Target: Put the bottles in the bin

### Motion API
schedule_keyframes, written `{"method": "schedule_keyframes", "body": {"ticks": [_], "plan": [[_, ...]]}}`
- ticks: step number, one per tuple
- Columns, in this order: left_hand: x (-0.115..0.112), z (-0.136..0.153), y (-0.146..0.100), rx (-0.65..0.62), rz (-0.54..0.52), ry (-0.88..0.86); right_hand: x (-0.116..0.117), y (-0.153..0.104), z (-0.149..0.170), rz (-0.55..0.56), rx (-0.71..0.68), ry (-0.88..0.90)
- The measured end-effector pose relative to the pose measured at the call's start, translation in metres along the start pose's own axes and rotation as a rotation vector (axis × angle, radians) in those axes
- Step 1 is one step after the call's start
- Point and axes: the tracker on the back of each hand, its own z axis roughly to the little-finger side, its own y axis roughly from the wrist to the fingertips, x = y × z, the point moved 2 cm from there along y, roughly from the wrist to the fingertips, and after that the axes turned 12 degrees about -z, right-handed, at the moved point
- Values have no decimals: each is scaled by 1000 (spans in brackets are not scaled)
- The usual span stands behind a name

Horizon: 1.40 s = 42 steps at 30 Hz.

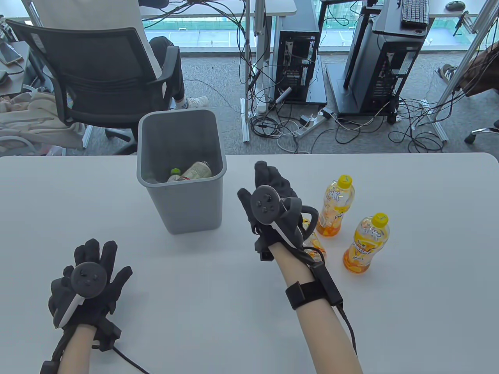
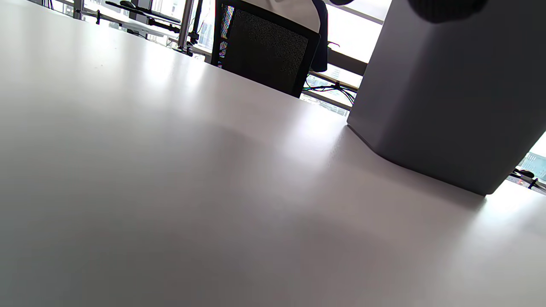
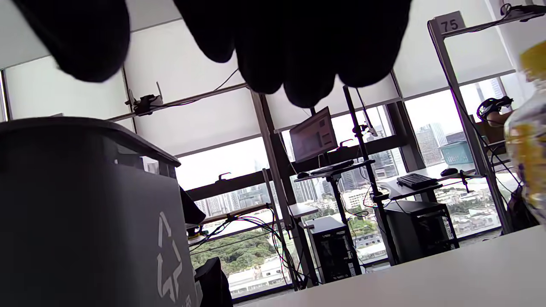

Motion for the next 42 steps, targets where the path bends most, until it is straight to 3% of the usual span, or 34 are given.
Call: {"method": "schedule_keyframes", "body": {"ticks": [5,12,16,22,30,35,42], "plan": [[-1,-1,0,-4,6,5,30,-17,40,-57,109,-84],[-2,-3,0,-10,11,7,88,-46,81,-168,262,-305],[-2,-3,1,-11,15,12,105,-49,88,-125,248,-466],[-2,-3,0,-3,17,9,127,-41,100,-275,292,-493],[-3,-3,0,-5,21,16,134,-39,114,-314,339,-464],[-3,-3,1,-4,22,16,129,-36,117,-272,347,-392],[-3,-3,1,1,25,13,92,-23,95,-183,294,-244]]}}
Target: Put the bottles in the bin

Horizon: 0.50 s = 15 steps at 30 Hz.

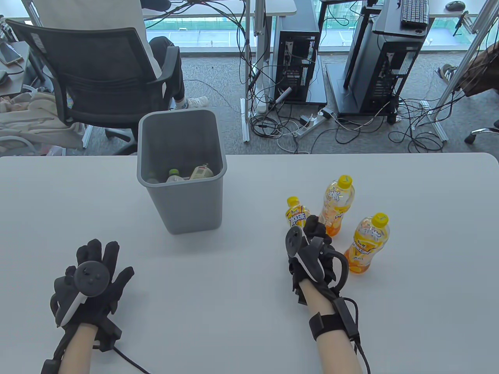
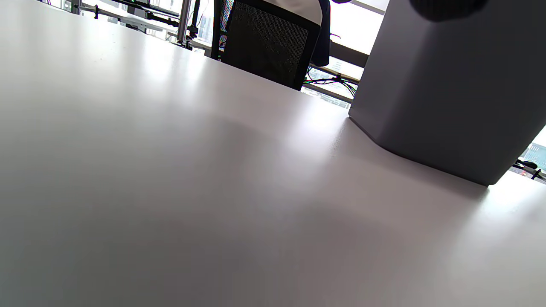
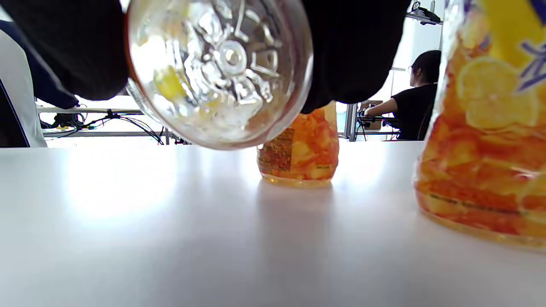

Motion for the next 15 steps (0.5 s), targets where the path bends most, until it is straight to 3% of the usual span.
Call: {"method": "schedule_keyframes", "body": {"ticks": [9,15], "plan": [[0,0,0,0,0,1,-123,-19,-61,253,-180,144],[0,0,0,-1,0,2,-176,-38,-111,354,-313,129]]}}
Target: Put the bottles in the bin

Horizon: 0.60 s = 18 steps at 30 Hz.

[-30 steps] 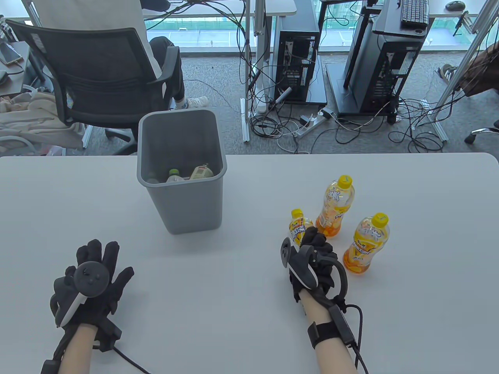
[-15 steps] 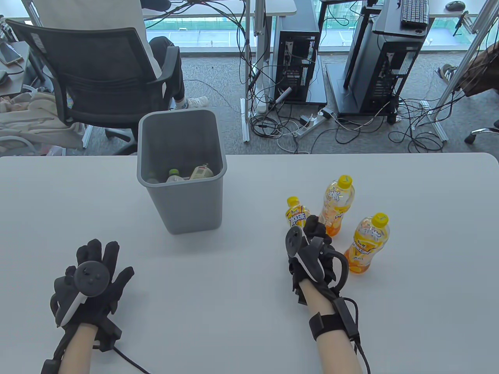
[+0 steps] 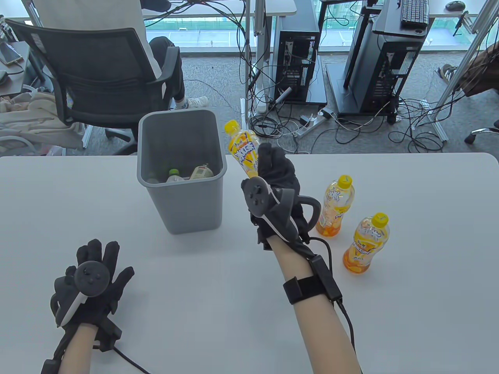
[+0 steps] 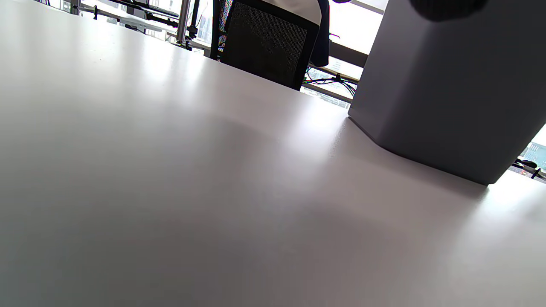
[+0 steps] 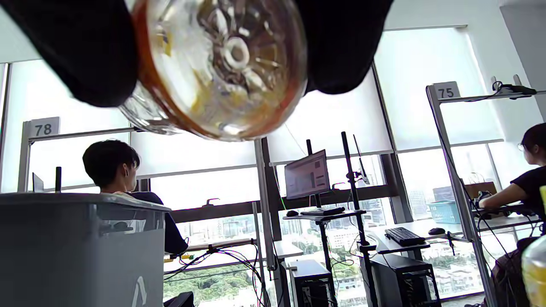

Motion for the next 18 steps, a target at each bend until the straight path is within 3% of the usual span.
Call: {"method": "schedule_keyframes", "body": {"ticks": [7,10,18], "plan": [[-1,-1,0,-5,2,2,0,8,-67,7,-153,-86],[-1,-3,0,-13,0,11,10,8,-80,-21,-168,-21],[-1,-3,1,-16,4,12,30,12,-102,-65,-184,-65]]}}
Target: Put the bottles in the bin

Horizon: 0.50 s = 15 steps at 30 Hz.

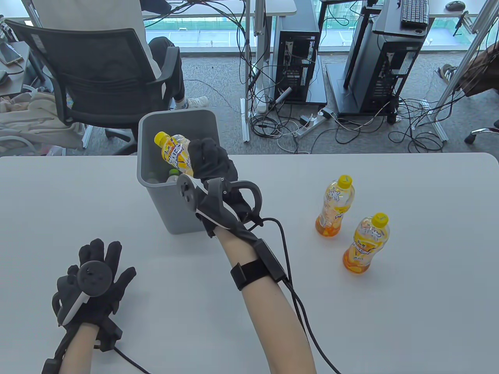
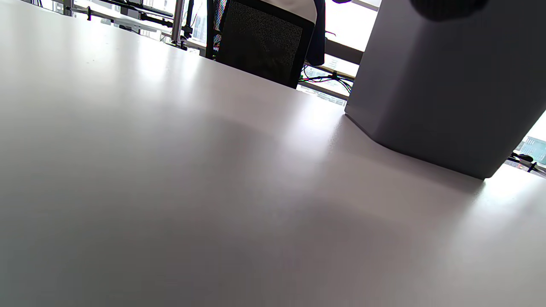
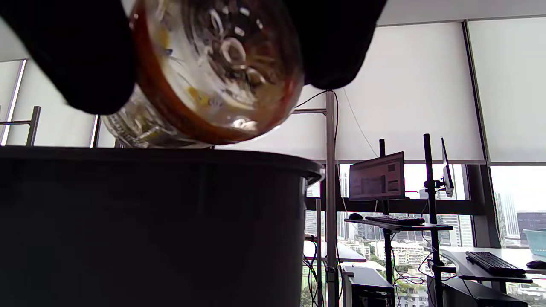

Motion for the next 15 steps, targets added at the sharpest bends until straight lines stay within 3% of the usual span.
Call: {"method": "schedule_keyframes", "body": {"ticks": [7,15], "plan": [[0,0,0,1,-4,-6,-12,-5,24,37,27,72],[0,0,0,3,-3,-5,-19,-9,122,12,246,-66]]}}
